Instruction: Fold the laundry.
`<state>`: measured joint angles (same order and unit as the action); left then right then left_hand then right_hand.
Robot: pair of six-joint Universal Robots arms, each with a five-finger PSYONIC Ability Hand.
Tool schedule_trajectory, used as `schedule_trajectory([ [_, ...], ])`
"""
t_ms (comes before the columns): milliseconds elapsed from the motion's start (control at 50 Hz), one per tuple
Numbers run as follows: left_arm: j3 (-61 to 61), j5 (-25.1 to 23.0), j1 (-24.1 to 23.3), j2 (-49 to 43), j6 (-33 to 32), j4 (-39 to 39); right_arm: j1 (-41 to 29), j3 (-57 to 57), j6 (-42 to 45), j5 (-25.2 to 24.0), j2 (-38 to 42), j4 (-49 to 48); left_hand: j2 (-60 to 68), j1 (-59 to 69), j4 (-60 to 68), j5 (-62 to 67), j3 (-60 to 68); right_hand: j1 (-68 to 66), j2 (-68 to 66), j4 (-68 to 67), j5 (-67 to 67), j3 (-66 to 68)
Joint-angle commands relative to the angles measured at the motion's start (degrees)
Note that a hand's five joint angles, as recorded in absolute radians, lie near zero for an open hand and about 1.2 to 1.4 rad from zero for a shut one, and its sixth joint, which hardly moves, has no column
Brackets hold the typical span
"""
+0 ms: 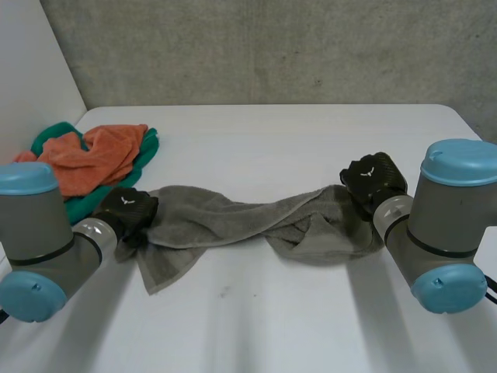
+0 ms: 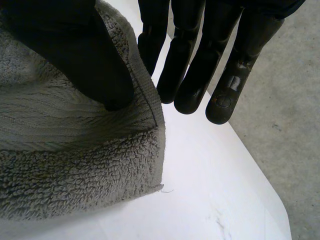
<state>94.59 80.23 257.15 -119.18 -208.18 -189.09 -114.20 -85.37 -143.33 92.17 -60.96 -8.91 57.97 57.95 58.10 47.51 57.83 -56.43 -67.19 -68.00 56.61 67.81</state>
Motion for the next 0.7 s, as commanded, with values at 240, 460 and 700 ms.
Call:
schedule_trajectory([
  [240,-3.5,0.3,-0.3,6.7,0.8,4.4,0.6,3.2,2.2,-0.2,-5.5,10.7,22.0,22.0,21.9,22.5,22.2,-23.6,-12.8,-12.0,13.4,12.2],
  [460,-5.4,-0.1,-0.2,29.3,2.4,17.0,4.0,13.9,12.8,-0.9,-19.9,32.0,22.0,22.0,21.9,22.5,22.2,-23.6,-12.8,-12.0,13.4,12.2],
  [700,-12.1,-1.3,0.1,15.7,0.8,21.8,5.1,20.1,16.3,-4.0,-11.0,40.4,22.0,22.0,21.9,22.5,22.2,-23.6,-12.8,-12.0,13.4,12.2],
])
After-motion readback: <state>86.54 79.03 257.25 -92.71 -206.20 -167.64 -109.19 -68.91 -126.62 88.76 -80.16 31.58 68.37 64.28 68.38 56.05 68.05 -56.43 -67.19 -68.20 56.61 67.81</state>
